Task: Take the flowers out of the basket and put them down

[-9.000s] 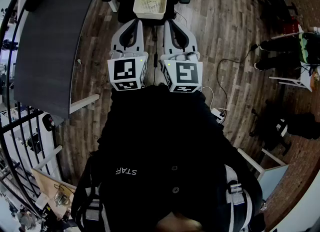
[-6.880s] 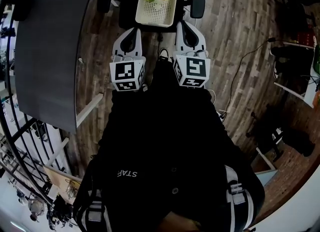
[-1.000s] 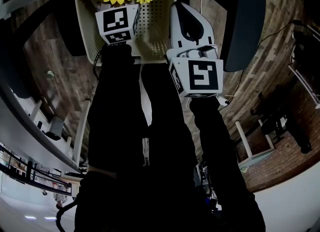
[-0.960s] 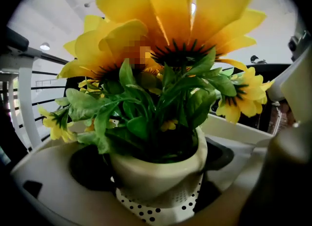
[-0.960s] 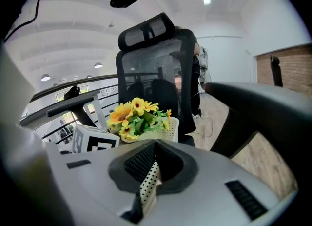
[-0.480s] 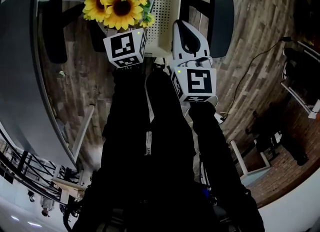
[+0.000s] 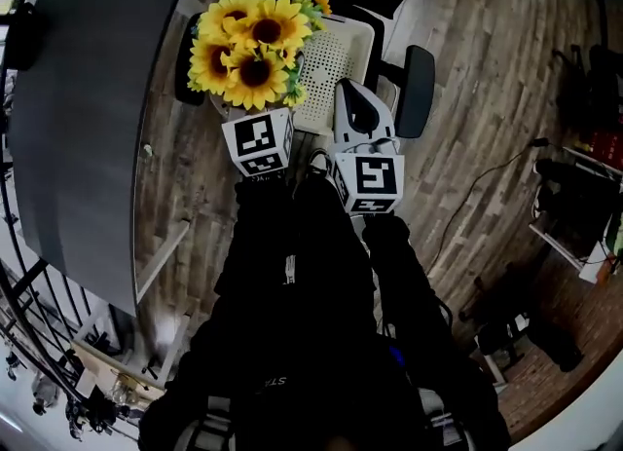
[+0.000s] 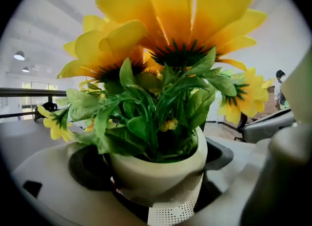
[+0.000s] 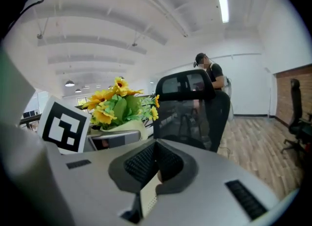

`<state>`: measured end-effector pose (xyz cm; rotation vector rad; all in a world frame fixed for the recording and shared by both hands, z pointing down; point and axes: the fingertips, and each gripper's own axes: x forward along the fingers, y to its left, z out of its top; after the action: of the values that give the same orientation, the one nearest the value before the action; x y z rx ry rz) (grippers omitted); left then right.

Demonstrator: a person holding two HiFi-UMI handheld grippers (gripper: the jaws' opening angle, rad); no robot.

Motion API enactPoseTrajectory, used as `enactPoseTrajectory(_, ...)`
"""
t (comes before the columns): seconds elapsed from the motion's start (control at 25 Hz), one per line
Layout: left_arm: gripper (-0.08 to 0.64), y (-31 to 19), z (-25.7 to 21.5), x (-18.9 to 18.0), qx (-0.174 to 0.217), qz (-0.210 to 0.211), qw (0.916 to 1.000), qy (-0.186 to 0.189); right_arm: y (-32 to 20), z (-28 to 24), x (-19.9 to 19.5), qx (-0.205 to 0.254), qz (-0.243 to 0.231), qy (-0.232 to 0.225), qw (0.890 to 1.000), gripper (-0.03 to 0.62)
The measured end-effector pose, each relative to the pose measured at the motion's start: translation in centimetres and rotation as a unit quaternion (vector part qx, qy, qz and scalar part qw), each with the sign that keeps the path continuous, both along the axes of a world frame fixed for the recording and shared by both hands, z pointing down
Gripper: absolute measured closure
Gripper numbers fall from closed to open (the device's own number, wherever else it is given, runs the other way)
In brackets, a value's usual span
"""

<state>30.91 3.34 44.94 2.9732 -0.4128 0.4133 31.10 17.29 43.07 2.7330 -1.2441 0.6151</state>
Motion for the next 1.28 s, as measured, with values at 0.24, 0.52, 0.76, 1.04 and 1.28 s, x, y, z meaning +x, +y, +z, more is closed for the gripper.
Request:
enactPoseTrajectory(0.24,0.051,-2.2,-6.6,-4.8,0.01,-0.048,0.9986,0.018,-3.0,-6.4,-1.8,0.02,-0.035,0.033,0.999,0.58)
enactPoseTrajectory(0.52,0.051,-4.1,-12.1,-11.0,0.02,-0.101,0.994,0.036,-6.3,-11.8,-5.2,0.04,-0.086,0.06,0.994,0.58)
enactPoseTrajectory(0.76,0.051,-8.2,-14.2,-17.7,0.028,-0.163,0.9853,0.042,-12.6,-14.3,-9.9,0.054,-0.155,0.071,0.984,0.58)
enactPoseTrajectory(1.04,0.051,-14.9,-15.5,-26.0,0.036,-0.243,0.9684,0.045,-20.9,-15.5,-16.6,0.062,-0.231,0.07,0.968,0.58)
enactPoseTrajectory(1.28,0.051,-22.9,-15.0,-38.0,0.026,-0.321,0.9459,0.036,-30.3,-15.7,-27.1,0.061,-0.302,0.065,0.949,0.58)
